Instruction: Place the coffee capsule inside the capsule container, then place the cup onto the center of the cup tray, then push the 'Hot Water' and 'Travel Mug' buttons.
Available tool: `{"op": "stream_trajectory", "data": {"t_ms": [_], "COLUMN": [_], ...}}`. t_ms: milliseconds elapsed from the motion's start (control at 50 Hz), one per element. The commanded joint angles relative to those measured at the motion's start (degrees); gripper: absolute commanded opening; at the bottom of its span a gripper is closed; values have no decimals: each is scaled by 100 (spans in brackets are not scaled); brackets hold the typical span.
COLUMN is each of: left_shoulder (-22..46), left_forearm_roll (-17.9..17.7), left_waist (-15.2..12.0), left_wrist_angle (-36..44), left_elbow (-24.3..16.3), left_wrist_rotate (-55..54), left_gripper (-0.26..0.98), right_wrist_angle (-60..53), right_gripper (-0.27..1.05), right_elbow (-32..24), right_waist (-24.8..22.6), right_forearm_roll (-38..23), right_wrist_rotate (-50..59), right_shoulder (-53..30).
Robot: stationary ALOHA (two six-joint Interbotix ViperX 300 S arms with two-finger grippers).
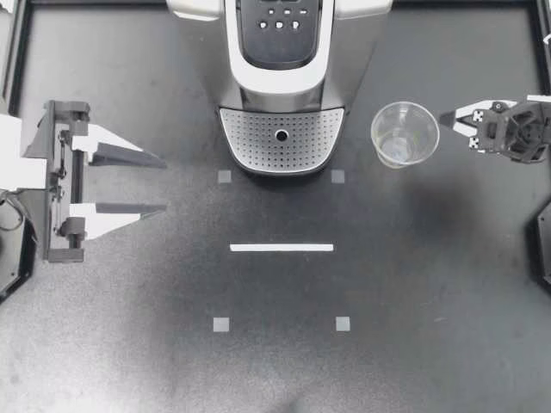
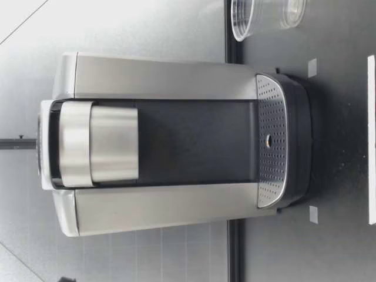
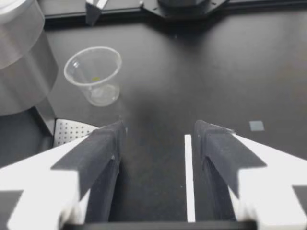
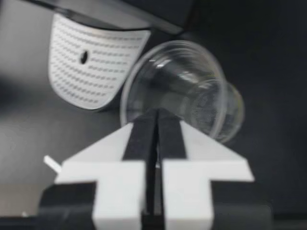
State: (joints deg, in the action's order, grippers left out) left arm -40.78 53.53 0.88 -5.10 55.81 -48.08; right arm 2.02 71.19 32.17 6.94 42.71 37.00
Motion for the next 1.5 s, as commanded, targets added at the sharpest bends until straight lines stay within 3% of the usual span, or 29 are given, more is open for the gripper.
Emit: {"op": "stream_trajectory", "data": {"t_ms": [0,240,340,1040,1480], "left_shoulder": [-18,-18,-18,-26,-18], "left_forearm_roll": [0,0,0,0,0], "left_waist": [-18,-26,-26,-70,-70], "left_wrist_angle": [44,44,44,44,44], "left_elbow": [-62,-9,0,35,44], "left_wrist_rotate": [-9,-9,-9,0,9], "left_gripper": [50,50,50,50,50], "right_wrist_angle": [-35,-44,-53,-79,-70], "right_gripper": [17,45,50,49,30], "right_elbow": [-53,-70,-105,-246,-308], "right_waist": [97,97,88,97,88], "right_forearm_roll": [0,-9,-9,-79,-88], "right_wrist_rotate": [0,9,9,-18,-18], "right_shoulder": [-70,-457,-677,-1178,-1204]}}
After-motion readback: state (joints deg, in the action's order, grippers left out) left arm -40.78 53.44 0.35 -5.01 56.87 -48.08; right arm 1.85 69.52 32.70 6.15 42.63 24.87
